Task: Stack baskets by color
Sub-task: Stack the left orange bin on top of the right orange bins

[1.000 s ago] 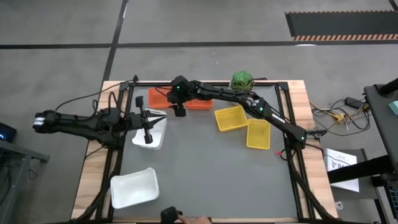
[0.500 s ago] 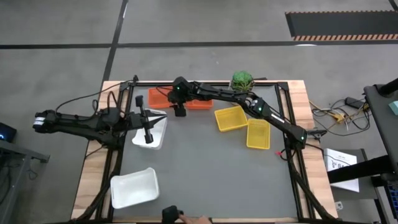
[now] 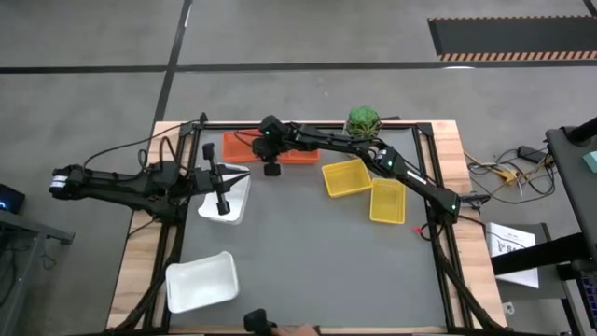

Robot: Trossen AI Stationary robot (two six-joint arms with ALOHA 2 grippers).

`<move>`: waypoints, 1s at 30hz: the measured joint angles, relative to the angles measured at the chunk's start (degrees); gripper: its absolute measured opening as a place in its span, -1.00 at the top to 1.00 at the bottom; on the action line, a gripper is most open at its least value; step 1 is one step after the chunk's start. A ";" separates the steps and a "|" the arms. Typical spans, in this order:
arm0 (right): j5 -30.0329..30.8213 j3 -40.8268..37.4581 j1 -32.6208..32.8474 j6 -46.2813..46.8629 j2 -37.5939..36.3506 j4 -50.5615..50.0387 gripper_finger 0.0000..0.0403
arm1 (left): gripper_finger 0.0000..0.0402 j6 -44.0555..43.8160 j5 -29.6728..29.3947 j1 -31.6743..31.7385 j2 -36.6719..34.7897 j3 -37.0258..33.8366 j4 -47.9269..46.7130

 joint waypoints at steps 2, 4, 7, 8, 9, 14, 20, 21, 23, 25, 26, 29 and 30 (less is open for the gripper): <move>-0.34 0.00 0.00 -0.38 0.00 -1.22 0.79 | 1.00 0.00 0.00 0.00 -0.03 0.01 0.09; -0.51 0.02 -0.02 -0.41 0.00 -2.28 0.91 | 1.00 0.00 0.00 0.00 -0.03 0.01 0.06; -0.52 0.02 -0.02 -0.51 0.00 -2.70 0.94 | 1.00 0.00 0.00 0.00 0.12 0.01 0.42; -0.52 0.02 -0.03 -0.53 0.00 -2.68 0.94 | 1.00 0.00 0.00 0.00 0.20 0.01 0.77; -0.50 0.02 -0.04 -0.62 0.00 -2.68 0.94 | 1.00 0.00 0.00 0.00 0.27 0.01 1.07; 0.30 0.21 -0.04 -0.83 -0.97 -3.54 0.95 | 1.00 0.00 0.00 0.00 0.52 0.01 1.20; 4.54 0.63 -0.02 -1.14 -5.04 -4.47 0.95 | 1.00 -0.17 0.00 -0.02 0.75 -0.01 1.26; 5.38 0.63 -0.02 -1.28 -5.87 -5.58 0.95 | 1.00 -0.17 0.00 -0.02 0.79 -0.01 1.26; 7.66 0.63 -0.03 -1.67 -7.50 -8.11 0.95 | 1.00 -0.17 0.00 -0.02 0.89 -0.01 1.24; 10.15 0.63 -0.12 -1.91 -9.18 -12.11 0.95 | 1.00 -0.21 0.01 -0.02 0.97 -0.01 1.33; 11.21 0.63 -0.20 -1.87 -10.05 -14.09 0.95 | 1.00 -0.26 0.01 -0.02 1.07 -0.01 1.41; 12.08 0.63 -0.50 -0.60 -12.81 -21.34 0.96 | 1.00 -0.40 0.02 -0.03 1.17 -0.01 1.67; 12.13 0.63 -0.65 0.03 -13.82 -23.76 0.96 | 1.00 -0.46 0.02 -0.02 1.17 -0.01 1.72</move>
